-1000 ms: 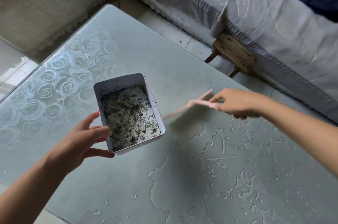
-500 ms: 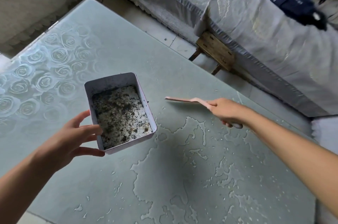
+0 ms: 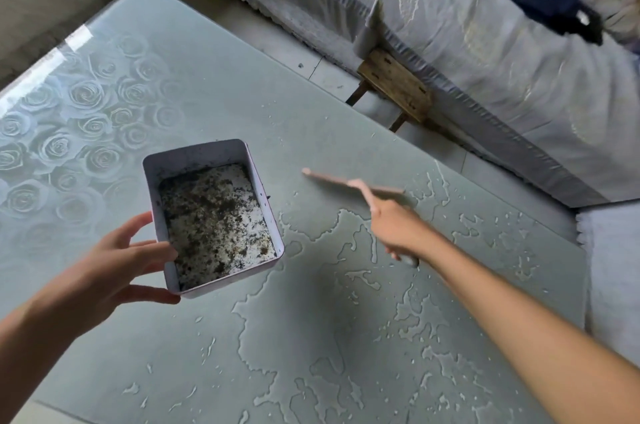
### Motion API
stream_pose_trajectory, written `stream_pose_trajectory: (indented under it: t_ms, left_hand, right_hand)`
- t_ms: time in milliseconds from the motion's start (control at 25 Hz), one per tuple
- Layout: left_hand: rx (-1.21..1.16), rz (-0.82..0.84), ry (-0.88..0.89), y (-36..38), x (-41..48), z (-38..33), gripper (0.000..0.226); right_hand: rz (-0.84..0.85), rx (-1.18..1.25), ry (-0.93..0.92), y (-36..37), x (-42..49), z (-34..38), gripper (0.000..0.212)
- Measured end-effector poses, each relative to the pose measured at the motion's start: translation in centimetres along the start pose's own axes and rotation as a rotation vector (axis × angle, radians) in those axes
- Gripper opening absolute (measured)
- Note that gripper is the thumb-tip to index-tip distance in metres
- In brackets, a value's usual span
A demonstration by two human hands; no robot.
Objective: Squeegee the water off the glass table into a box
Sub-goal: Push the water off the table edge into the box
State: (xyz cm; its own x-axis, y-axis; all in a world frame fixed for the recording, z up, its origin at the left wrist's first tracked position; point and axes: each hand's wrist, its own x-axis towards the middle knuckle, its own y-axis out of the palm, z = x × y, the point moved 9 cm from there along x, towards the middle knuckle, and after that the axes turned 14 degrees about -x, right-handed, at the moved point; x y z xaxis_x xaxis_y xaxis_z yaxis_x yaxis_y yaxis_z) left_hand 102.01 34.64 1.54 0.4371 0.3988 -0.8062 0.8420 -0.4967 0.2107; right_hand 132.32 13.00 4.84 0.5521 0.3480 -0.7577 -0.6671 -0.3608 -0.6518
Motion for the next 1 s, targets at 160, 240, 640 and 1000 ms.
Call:
stream_pose_trajectory:
  t_ms: [160, 240, 640, 1000]
  left_hand:
    - [0.001, 0.006, 0.013, 0.0, -1.1, -0.7, 0.052]
    - [0.021, 0.010, 0.027, -0.5, -1.1, -1.4, 0.053]
    - [-0.034, -0.034, 0.024, -2.6, 0.7, -1.6, 0.057]
    - [-0.018, -0.023, 0.052, -5.3, 0.9, -2.7, 0.056]
  right_hand:
    - [-0.034, -0.140, -0.029, -5.2, 1.0, 2.2, 0.036]
    - [-0.165, -0.102, -0.019, -9.9, 4.5, 4.3, 0.026]
    - [0.158, -0.228, -0.041, -4.8, 2.4, 5.4, 0.045]
    - [-0.158, -0.140, -0.282, -12.2, 10.0, 19.6, 0.019]
